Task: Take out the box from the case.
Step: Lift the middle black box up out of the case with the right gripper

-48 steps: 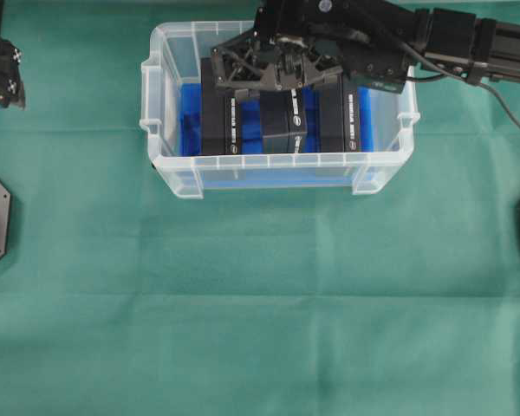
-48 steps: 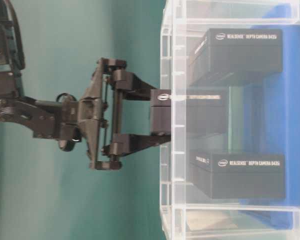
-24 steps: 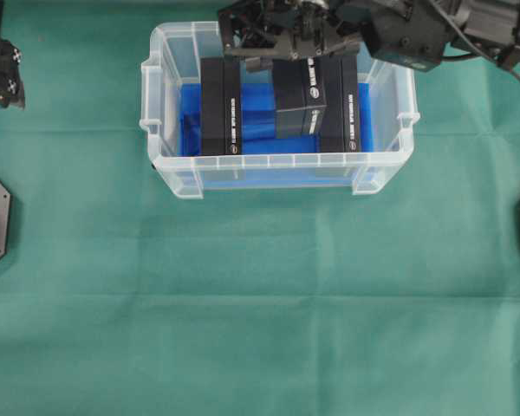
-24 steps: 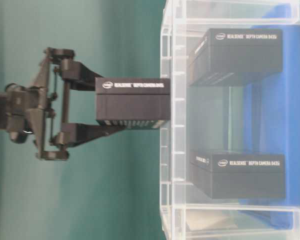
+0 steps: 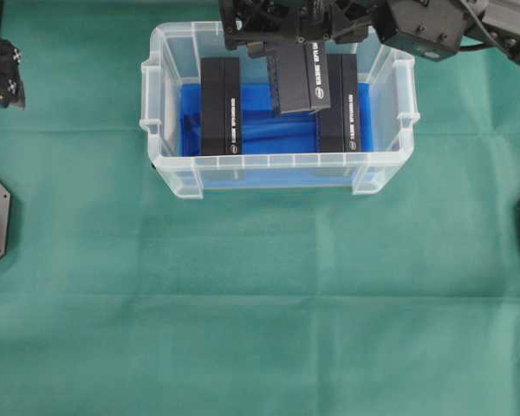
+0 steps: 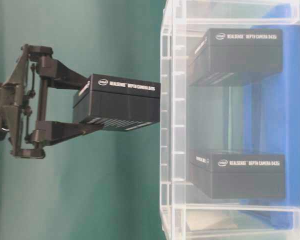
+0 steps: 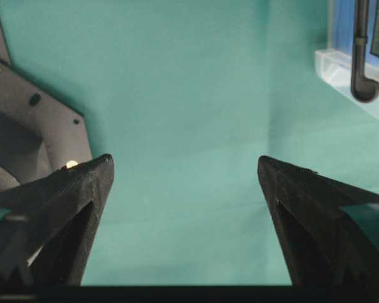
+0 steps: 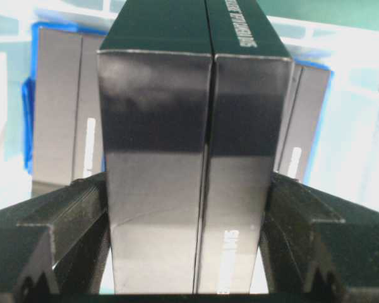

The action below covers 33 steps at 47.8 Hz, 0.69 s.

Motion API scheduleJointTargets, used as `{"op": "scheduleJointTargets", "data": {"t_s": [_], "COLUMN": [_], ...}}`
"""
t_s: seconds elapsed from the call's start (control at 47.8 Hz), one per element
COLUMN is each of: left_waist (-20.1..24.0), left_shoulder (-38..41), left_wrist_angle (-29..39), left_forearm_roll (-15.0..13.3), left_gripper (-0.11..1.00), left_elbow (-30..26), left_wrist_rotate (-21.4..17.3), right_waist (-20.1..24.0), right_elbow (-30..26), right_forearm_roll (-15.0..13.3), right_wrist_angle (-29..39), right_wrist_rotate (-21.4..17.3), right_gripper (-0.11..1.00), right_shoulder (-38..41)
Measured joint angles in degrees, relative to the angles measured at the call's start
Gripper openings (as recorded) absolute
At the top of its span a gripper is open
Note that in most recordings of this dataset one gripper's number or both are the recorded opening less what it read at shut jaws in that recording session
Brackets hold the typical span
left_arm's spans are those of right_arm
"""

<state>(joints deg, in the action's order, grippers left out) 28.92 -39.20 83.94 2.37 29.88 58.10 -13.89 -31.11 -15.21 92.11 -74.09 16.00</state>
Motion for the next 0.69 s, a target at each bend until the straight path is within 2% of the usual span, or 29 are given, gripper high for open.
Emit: {"op": "scheduleJointTargets", "data": {"t_s": [0.188, 0.69], "left_waist": [0.0, 0.0], "left_shoulder": [0.0, -0.4], "left_wrist_angle": [0.0, 0.0], "left_forearm_roll": [0.0, 0.0], "left_gripper": [0.97, 0.97], "left_elbow": [0.1, 0.3], "left_wrist_rotate": [-0.1, -0.1], "right_waist": [0.7, 0.8], "right_elbow": [-1.8, -1.9], "right_forearm_roll": [0.0, -0.7], "right_wrist_angle": [1.0, 1.3], "right_wrist_rotate": [-0.1, 0.0], "right_gripper": [0.67, 0.67], "right_shoulder": [0.0, 0.0]}}
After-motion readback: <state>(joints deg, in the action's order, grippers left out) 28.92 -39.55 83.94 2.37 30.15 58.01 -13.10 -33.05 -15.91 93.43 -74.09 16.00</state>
